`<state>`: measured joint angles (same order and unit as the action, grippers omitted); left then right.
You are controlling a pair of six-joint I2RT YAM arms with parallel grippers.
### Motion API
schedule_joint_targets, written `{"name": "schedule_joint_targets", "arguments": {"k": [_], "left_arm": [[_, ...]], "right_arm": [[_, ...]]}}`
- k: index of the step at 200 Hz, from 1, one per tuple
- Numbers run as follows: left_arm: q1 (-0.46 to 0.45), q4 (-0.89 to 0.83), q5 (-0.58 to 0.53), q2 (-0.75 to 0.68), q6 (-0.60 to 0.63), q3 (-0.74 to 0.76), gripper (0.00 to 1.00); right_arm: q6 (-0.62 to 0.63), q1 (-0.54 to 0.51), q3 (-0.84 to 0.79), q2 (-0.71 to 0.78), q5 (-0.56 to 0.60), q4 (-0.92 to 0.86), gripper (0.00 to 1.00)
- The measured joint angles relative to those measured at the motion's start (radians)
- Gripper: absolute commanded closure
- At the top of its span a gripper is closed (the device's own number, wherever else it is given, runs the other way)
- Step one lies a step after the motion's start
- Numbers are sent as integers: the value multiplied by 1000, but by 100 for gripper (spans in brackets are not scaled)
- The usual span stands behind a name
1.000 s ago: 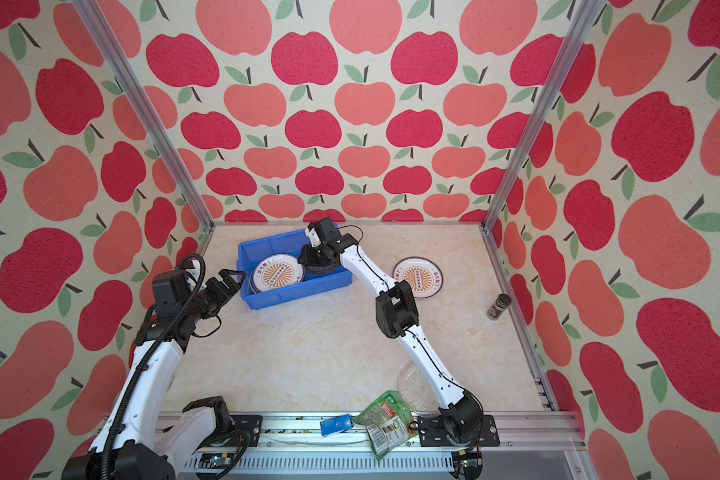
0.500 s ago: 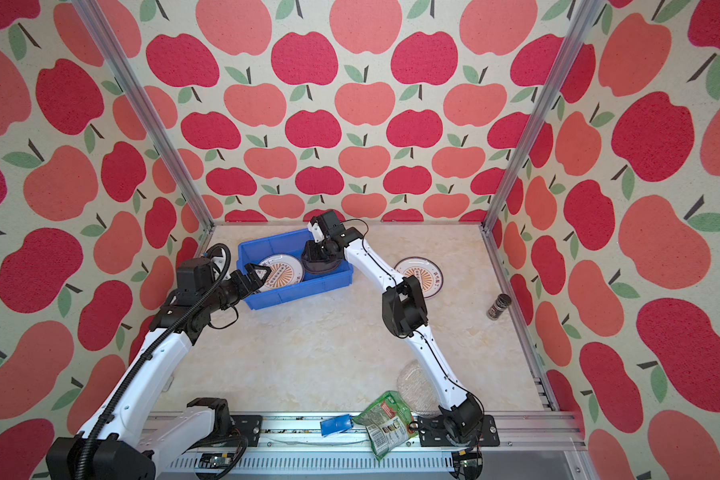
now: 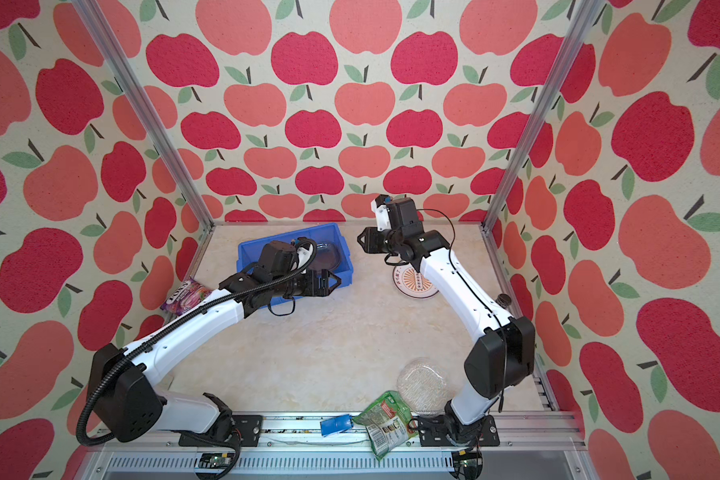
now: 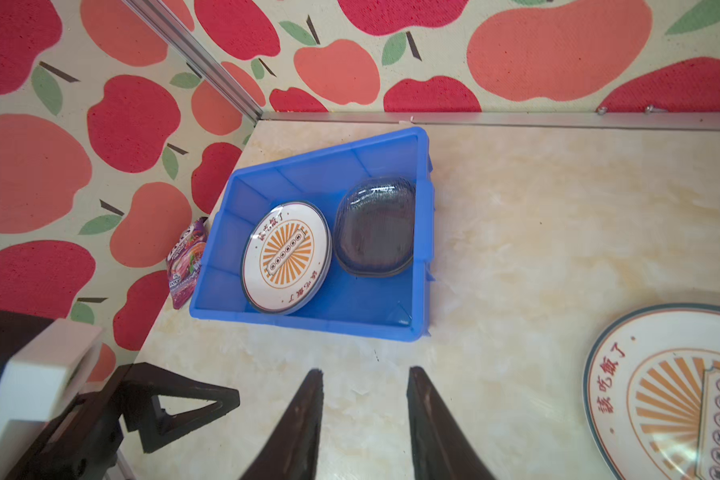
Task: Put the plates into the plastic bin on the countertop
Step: 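Withdraw the right gripper while the left gripper moves toward the clear glass dish, then lower the left gripper and grasp the edge of the clear ribbed glass dish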
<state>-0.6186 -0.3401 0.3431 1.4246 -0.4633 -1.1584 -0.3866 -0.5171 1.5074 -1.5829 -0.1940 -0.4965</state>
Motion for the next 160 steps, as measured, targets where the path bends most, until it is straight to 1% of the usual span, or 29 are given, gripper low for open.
{"name": "schedule_joint_targets", "arguments": {"k": [23, 44, 81, 101, 106, 134, 151, 160], "left_arm": [[-56, -2, 55, 66, 14, -19, 1], [-124, -6, 89, 160, 40, -76, 1], [-256, -23, 147, 333, 90, -177, 1], [-315, -60, 175, 446, 118, -274, 8], [-327, -74, 183, 473, 125, -300, 8], [-386, -141, 240, 612, 163, -433, 15], [-411, -179, 258, 669, 177, -473, 26], [-419, -203, 261, 695, 180, -492, 29]], "right_arm": [[-8, 20, -191, 114, 21, -1, 62], [-23, 61, -357, 268, 42, -10, 61], [-41, 196, -569, 553, 47, -42, 60], [-42, 278, -640, 642, 28, -72, 60], [-41, 299, -655, 658, 20, -81, 60], [-41, 387, -698, 697, -41, -105, 60], [-41, 431, -721, 710, -78, -105, 60], [-41, 452, -731, 716, -97, -105, 60]]}}
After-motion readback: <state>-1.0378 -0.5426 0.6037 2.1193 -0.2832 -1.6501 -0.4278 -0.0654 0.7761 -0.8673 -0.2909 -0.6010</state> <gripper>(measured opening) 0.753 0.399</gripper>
